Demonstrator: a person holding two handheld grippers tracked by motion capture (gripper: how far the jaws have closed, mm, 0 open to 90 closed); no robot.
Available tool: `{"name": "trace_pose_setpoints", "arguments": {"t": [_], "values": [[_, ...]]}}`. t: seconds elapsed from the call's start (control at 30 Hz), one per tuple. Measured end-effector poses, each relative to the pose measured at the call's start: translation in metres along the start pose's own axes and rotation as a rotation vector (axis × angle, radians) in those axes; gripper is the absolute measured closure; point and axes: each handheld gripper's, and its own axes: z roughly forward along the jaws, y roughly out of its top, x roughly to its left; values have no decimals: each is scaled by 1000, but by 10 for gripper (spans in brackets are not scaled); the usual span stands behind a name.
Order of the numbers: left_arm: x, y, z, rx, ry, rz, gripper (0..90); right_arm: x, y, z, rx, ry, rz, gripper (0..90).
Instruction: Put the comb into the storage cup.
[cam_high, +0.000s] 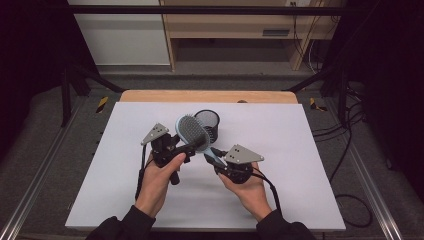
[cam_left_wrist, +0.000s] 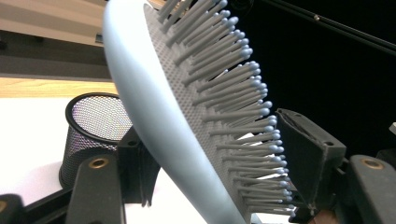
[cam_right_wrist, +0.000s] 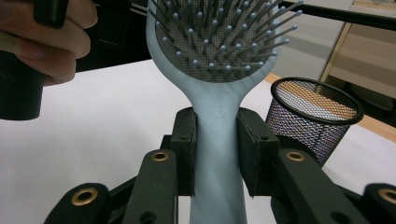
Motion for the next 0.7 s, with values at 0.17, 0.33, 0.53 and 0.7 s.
{"name": "trace_pose_setpoints", "arguments": {"t": [0.17,0.33,0.53,0.7], "values": [[1,1,-1,3,0,-11,354,0,0,1,2,4,3,696],[0,0,-1,9,1,-14,368,1,-1,1,10,6,2,696],[-1,0,-1,-1,-4,-11,399,1,-1,3,13,9,3,696],[-3,0,-2,-7,-2,-11,427,2,-3,4,20,9,0,696]]}}
